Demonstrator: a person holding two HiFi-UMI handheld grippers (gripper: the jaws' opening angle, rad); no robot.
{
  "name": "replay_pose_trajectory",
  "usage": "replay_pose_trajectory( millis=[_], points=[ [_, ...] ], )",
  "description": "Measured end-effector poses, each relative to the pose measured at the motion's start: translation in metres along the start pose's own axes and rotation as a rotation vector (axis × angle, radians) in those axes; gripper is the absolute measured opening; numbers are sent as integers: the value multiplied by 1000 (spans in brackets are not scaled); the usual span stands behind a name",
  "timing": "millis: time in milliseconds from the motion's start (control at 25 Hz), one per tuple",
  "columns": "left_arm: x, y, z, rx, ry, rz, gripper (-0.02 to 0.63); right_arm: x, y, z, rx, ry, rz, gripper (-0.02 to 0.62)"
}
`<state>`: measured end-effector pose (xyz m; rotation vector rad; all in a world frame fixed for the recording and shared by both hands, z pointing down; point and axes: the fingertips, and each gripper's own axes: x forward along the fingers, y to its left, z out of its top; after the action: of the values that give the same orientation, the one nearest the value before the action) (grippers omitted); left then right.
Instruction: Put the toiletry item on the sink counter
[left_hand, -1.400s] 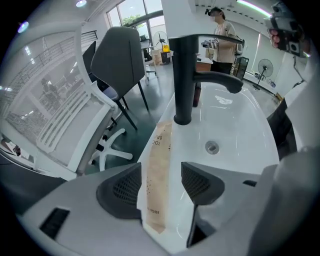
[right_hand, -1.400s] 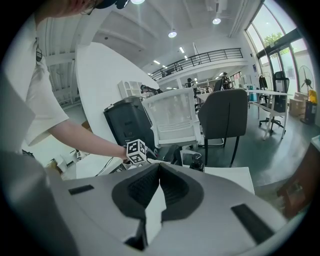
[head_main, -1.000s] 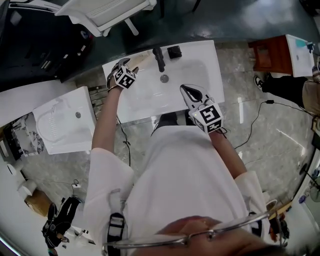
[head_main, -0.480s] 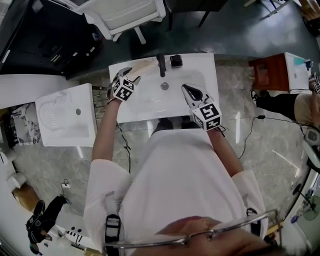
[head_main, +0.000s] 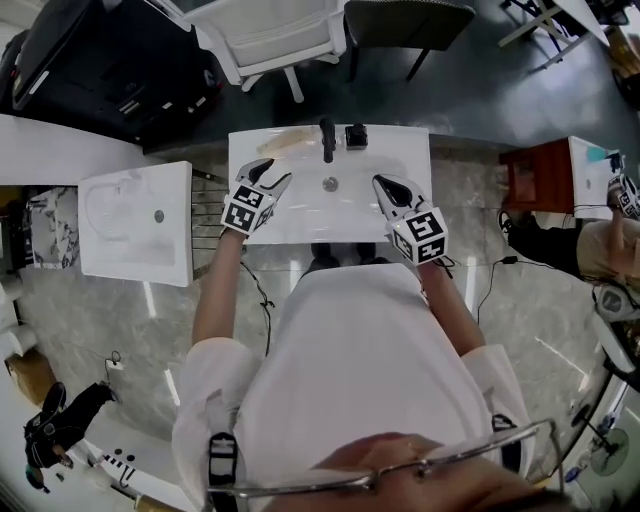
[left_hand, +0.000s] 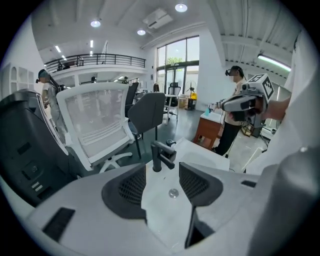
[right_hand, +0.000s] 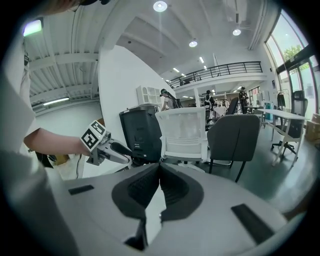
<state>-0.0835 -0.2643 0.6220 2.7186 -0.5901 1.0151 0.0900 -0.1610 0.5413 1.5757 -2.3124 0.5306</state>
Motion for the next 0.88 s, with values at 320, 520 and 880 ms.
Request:
replay_pose_trajectory(
  millis=[320,520,880],
  points=[
    [-44,-30,24,-157,-168,77,145,-15,-8,12,-98,-4,29,6],
    [-68,-44,35,-209,-244,126,117,-24,-19,22,-100,-19,17,6],
    [-106,-54,41,-255,-354,236,51,-34,-14,24,-84,-41,36,6]
  ],
)
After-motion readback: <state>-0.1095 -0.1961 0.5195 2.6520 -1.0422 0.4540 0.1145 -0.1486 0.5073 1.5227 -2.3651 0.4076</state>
